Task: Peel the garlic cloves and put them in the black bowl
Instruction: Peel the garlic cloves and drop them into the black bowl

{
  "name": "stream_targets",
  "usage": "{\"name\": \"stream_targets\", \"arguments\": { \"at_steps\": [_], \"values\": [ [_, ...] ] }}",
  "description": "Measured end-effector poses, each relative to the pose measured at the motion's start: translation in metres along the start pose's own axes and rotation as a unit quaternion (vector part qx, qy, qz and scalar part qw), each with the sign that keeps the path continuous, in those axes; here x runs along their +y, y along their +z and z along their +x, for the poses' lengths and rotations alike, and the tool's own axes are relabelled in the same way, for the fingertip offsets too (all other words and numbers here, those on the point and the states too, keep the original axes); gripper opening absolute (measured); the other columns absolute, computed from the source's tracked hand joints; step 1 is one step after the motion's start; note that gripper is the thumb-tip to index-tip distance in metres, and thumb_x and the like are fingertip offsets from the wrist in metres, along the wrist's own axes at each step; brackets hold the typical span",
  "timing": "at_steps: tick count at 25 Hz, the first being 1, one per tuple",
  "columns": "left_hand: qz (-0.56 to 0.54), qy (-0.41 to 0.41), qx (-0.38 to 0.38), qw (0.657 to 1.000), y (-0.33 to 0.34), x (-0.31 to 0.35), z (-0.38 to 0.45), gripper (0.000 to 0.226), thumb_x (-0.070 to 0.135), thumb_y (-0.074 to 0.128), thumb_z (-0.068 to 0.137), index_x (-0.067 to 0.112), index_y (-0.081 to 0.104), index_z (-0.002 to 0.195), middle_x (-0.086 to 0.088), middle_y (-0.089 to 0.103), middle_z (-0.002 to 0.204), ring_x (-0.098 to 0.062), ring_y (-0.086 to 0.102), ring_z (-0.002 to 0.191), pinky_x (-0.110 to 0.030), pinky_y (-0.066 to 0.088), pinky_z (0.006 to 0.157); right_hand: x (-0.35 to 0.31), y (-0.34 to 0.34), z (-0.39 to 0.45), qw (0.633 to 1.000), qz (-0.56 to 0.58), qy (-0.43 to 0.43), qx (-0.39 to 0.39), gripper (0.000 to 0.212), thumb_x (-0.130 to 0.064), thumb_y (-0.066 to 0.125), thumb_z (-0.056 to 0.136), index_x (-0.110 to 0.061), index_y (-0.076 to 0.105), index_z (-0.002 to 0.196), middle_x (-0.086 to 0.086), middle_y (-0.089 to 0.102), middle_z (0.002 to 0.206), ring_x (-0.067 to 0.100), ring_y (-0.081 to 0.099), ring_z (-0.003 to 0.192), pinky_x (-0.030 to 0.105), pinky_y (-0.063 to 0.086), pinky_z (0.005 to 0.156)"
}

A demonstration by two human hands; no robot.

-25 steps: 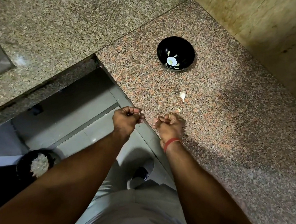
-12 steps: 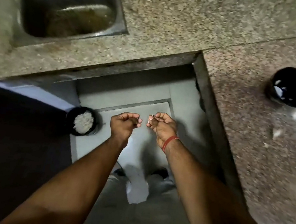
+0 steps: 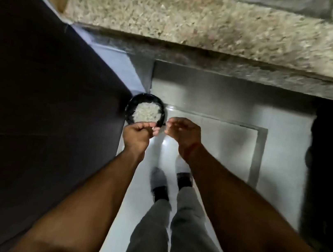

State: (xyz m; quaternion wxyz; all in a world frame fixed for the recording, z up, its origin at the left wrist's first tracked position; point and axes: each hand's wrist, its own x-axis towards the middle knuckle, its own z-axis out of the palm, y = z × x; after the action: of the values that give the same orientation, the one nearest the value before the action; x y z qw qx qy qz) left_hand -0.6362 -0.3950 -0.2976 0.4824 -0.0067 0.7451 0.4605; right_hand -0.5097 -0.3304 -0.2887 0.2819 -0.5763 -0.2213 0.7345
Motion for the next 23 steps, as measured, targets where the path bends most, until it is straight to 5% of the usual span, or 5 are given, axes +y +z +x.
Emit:
{"name": "stream_targets", "arguments": {
  "at_steps": [10,13,16,19,23],
  "values": [
    [-0.152,-0.091,0.063,0.982,-0.008,-0.085,0.226,0.023,-0.01,0.053,0.093,0.005,0.069,0.085,-0.004,0.07,0.065,-0.016,0.066,0.059,-0.023,0.057,0.06,0.143,0.055,0.244,0.959,-0.281,0.005,0.016,0.024,0.007,0.077,0.074,-0.017,0.082,0.078,0.006,0.078,0.083,0.022,0.072,0.077,0.038,0.064,0.082],
    [-0.221,-0.156,0.05,0.961,-0.003,-0.097,0.264,0.012,0.003,0.051,0.098,0.007,0.063,0.098,-0.005,0.06,0.076,-0.016,0.058,0.067,-0.031,0.056,0.077,0.161,0.072,0.284,0.93,-0.368,0.005,0.014,0.019,-0.008,0.068,0.084,-0.018,0.082,0.091,0.006,0.079,0.099,0.028,0.074,0.098,0.039,0.061,0.09],
    [-0.273,-0.195,0.021,0.942,-0.003,-0.107,0.286,0.02,0.019,0.049,0.101,0.007,0.061,0.09,-0.007,0.053,0.077,-0.018,0.05,0.066,-0.037,0.048,0.09,0.164,0.081,0.298,0.873,-0.485,0.021,-0.055,0.029,-0.009,0.057,0.097,-0.009,0.072,0.122,0.013,0.07,0.124,0.029,0.065,0.117,0.025,0.052,0.088],
    [-0.296,-0.209,-0.025,0.932,-0.003,-0.11,0.292,0.047,0.042,0.047,0.103,0.002,0.063,0.122,-0.014,0.069,0.11,-0.029,0.066,0.097,-0.044,0.054,0.096,0.176,0.085,0.291,0.801,-0.577,-0.056,-0.149,0.034,-0.011,0.055,0.099,-0.009,0.067,0.131,0.014,0.065,0.133,0.03,0.059,0.125,0.032,0.048,0.104],
    [-0.3,-0.211,-0.018,0.93,-0.004,-0.108,0.296,0.053,0.057,0.047,0.1,0.011,0.061,0.121,-0.015,0.068,0.116,-0.031,0.066,0.094,-0.038,0.055,0.07,0.204,0.07,0.294,0.675,-0.684,-0.048,-0.271,0.049,-0.03,0.043,0.107,-0.016,0.042,0.154,0.012,0.042,0.159,0.032,0.039,0.146,0.043,0.031,0.121]
  ]
}}
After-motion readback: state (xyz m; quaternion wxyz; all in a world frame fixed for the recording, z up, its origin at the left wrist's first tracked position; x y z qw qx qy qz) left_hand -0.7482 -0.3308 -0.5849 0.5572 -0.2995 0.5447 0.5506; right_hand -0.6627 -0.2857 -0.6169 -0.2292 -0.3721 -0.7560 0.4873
